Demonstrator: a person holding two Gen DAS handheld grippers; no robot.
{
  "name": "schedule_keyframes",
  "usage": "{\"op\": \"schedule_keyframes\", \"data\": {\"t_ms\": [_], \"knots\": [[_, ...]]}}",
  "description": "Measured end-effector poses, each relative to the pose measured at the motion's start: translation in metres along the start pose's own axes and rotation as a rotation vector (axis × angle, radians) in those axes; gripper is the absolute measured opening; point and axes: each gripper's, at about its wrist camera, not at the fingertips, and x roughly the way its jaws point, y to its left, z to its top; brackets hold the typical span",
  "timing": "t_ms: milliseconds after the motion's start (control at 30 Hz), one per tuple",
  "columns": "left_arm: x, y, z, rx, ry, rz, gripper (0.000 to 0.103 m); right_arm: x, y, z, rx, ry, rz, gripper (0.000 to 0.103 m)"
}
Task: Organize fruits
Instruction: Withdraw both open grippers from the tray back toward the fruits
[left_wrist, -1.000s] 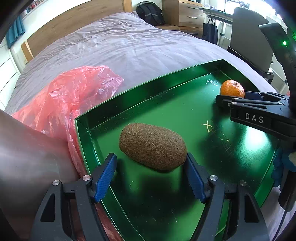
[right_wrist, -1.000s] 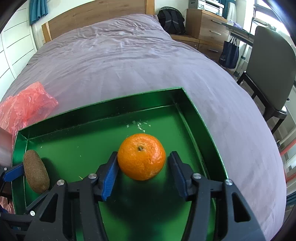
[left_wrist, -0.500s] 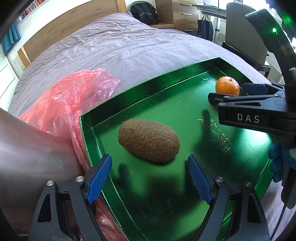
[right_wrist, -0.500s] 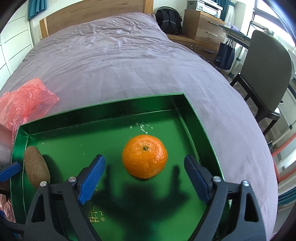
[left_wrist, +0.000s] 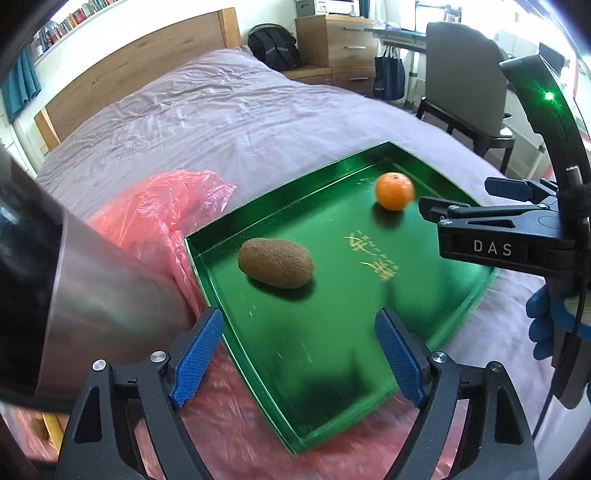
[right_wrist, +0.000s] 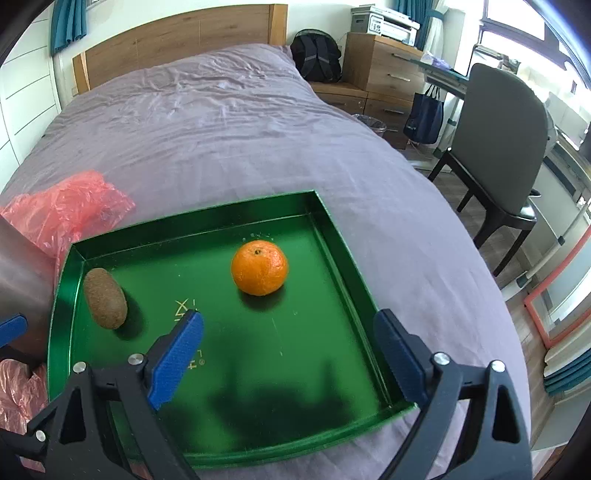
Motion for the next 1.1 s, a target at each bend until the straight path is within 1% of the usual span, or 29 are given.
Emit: {"op": "schedule_keyframes", "data": {"t_ms": [67,100,133,167,333,533,733,833,967,1100], "knots": [[-0.017,-0.004,-0.007,0.009,-0.013,-0.022,0.083,-0.024,-0.004,-0.008,0.025,-0.028,0.007,0.103],[-0.028,-0.008,-0.012,0.019,-0.022,-0.029,0.086,-0.035,-0.005,-0.012,0.032,-0.04,0.009,0.103],[-0.036,-0.01,-0.015,0.026,-0.032,-0.032,0.092,-0.045,-0.005,-0.015,0.035,-0.05,0.007,0.103],[-0.048,-0.012,-0.019,0.038,-0.049,-0.035,0.094,-0.059,-0.004,-0.02,0.036,-0.066,0.004,0.103],[-0.093,-0.019,-0.042,0.082,-0.096,-0.051,0.096,-0.112,0.005,-0.039,0.041,-0.122,0.024,0.103],[-0.141,-0.016,-0.075,0.1,-0.13,-0.039,0.097,-0.168,0.022,-0.065,0.04,-0.188,0.054,0.103],[-0.173,0.002,-0.112,0.097,-0.142,-0.011,0.097,-0.21,0.049,-0.091,0.015,-0.221,0.082,0.103],[-0.185,0.014,-0.133,0.099,-0.145,0.021,0.097,-0.226,0.068,-0.105,-0.009,-0.228,0.095,0.103],[-0.2,0.037,-0.16,0.075,-0.15,0.061,0.097,-0.243,0.098,-0.123,-0.045,-0.229,0.121,0.103],[-0.215,0.063,-0.181,0.039,-0.167,0.072,0.097,-0.258,0.127,-0.137,-0.069,-0.232,0.151,0.103]]}}
